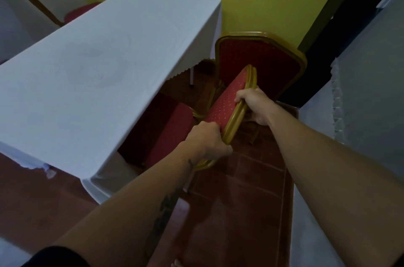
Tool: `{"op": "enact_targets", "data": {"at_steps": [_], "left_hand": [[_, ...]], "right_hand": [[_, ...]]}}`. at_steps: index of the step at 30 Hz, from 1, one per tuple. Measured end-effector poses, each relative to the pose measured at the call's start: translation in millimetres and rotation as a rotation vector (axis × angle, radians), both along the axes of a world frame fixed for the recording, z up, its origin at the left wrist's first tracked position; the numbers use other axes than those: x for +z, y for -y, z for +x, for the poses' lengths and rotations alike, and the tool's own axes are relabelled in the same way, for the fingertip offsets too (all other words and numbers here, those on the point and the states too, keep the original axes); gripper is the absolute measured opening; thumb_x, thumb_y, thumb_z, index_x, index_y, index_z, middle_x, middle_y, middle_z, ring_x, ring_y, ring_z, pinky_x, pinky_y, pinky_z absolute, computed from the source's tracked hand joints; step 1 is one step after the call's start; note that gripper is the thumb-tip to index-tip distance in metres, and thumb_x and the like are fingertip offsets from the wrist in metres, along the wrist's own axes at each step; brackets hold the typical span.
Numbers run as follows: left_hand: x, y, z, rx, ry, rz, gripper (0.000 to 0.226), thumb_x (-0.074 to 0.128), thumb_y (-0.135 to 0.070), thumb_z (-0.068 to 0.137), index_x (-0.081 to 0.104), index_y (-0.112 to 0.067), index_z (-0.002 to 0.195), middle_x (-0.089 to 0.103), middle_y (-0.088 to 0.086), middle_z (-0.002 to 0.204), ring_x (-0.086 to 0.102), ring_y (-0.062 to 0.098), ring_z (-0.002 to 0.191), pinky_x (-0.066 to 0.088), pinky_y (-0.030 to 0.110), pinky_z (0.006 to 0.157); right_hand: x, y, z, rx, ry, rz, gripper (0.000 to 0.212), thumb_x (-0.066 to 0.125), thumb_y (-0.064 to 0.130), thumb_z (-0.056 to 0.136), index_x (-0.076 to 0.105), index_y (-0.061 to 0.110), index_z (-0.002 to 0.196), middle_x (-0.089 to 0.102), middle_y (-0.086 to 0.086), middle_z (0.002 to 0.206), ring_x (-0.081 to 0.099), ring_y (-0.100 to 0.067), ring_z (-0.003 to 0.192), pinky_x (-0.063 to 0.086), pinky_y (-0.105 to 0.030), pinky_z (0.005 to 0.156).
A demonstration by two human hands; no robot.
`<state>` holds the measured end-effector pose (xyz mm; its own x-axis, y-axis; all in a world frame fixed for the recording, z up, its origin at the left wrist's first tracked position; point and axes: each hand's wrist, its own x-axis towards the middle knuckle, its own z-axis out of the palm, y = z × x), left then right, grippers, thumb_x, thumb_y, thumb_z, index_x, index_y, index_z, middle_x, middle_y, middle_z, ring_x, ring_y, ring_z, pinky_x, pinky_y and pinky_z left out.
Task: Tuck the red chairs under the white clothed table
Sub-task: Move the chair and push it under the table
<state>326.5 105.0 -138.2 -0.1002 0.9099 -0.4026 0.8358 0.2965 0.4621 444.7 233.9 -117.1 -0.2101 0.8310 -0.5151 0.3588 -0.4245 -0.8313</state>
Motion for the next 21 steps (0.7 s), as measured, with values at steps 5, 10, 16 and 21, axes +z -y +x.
{"op": "enact_targets", "data": {"at_steps": [5,10,16,21], "left_hand": [[11.8,-4.1,-3.5,0.003,0.077,-0.162,0.065,0.074,-0.060,0.077,0.056,-0.017,0.123,0.059,0.004,0.115,0.061,0.024,0.097,0.050,0.034,0.073],[57.3,-28.1,2.6,0.119,0.216,-0.022,0.062,0.062,-0.053,0.088,0.059,-0.014,0.137,0.064,0.007,0.128,0.064,0.027,0.111,0.055,0.038,0.093],[107.9,-90.2,26.8,0.145,0.182,0.130,0.038,0.057,-0.036,0.086,0.070,-0.019,0.117,0.070,0.003,0.107,0.071,0.024,0.093,0.062,0.041,0.084],[127.0,-159.1,50.1,0.185,0.021,0.210,0.035,0.054,-0.031,0.077,0.076,-0.017,0.099,0.074,0.007,0.102,0.071,0.027,0.091,0.061,0.044,0.082]], "right_hand": [[5.9,6.5,12.8,0.102,0.026,-0.053,0.056,0.069,0.031,0.093,0.044,0.020,0.141,0.064,-0.014,0.126,0.066,-0.036,0.109,0.060,-0.058,0.086],[32.1,-7.7,47.6,0.105,0.022,-0.062,0.070,0.065,0.045,0.097,0.034,0.022,0.156,0.052,-0.024,0.146,0.060,-0.043,0.124,0.057,-0.057,0.090],[59.7,-75.9,111.8,0.126,0.129,-0.021,0.073,0.060,0.041,0.102,0.027,0.017,0.162,0.045,-0.025,0.154,0.053,-0.043,0.134,0.054,-0.057,0.099],[66.3,-158.1,153.1,0.151,0.211,0.038,0.066,0.056,0.034,0.106,0.027,0.013,0.161,0.050,-0.021,0.144,0.058,-0.038,0.125,0.056,-0.055,0.097]]}}
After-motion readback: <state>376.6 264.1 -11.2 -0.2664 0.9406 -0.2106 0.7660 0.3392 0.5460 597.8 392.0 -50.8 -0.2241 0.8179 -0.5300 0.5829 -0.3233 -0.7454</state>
